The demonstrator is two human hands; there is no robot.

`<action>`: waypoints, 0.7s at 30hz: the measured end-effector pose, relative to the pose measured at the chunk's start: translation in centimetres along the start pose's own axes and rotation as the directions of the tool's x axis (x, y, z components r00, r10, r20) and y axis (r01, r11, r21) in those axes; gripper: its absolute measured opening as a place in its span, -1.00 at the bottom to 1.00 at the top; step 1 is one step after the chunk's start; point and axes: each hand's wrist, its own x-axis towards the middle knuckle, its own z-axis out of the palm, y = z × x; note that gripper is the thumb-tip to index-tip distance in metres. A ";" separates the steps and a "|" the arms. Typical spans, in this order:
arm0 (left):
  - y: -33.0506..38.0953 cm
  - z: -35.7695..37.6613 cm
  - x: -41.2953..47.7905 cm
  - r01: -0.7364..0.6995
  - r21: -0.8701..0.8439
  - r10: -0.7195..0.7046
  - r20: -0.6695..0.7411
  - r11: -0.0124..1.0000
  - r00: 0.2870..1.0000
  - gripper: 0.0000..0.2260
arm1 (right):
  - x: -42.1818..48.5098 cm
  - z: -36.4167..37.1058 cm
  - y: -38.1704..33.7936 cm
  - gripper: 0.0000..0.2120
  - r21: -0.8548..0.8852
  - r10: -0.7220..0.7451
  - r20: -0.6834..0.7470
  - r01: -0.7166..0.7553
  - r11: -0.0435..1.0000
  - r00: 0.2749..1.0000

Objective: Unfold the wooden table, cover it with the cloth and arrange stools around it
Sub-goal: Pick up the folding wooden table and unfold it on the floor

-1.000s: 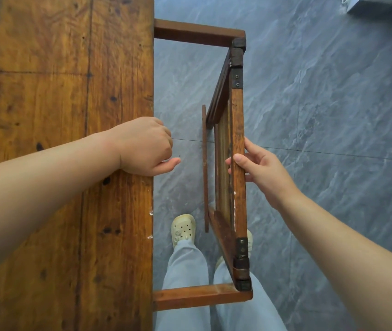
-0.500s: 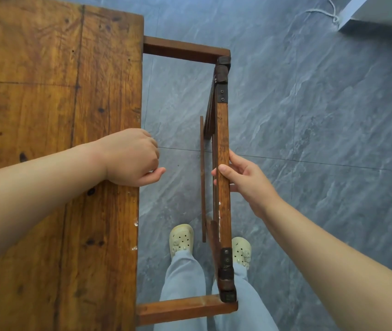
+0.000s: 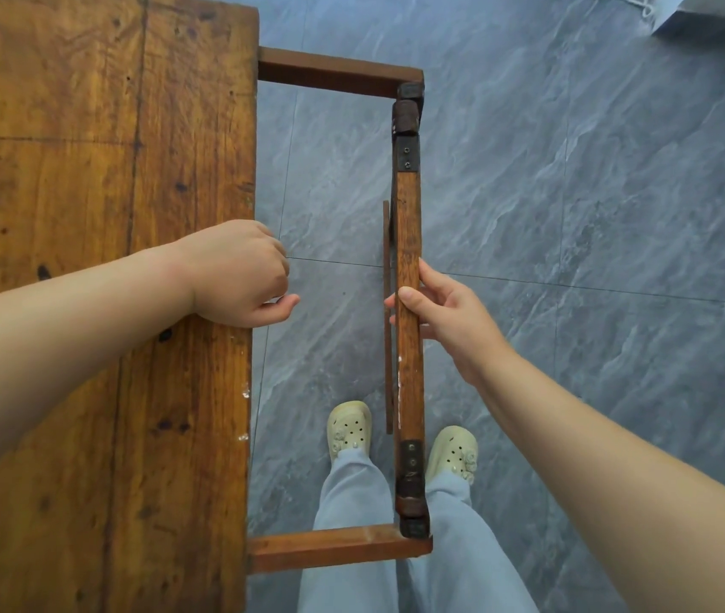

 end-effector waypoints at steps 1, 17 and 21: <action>0.0 0.0 -0.1 -0.001 0.003 0.001 -0.007 1.000 1.000 -0.50 | 0.0 0.2 0.1 -0.50 -0.019 -0.013 -0.005 0.013 1.000 1.000; 2.3 1.2 3.7 -0.016 -0.054 0.011 -0.092 0.998 0.996 -0.50 | -0.1 -2.8 1.6 -0.51 -0.255 -0.240 -0.121 0.204 0.945 0.963; 1.8 2.0 3.0 -0.001 -0.058 -0.003 -0.069 0.998 0.998 -0.50 | 0.3 -2.0 2.1 -0.51 -0.186 -0.257 -0.132 0.230 0.955 0.957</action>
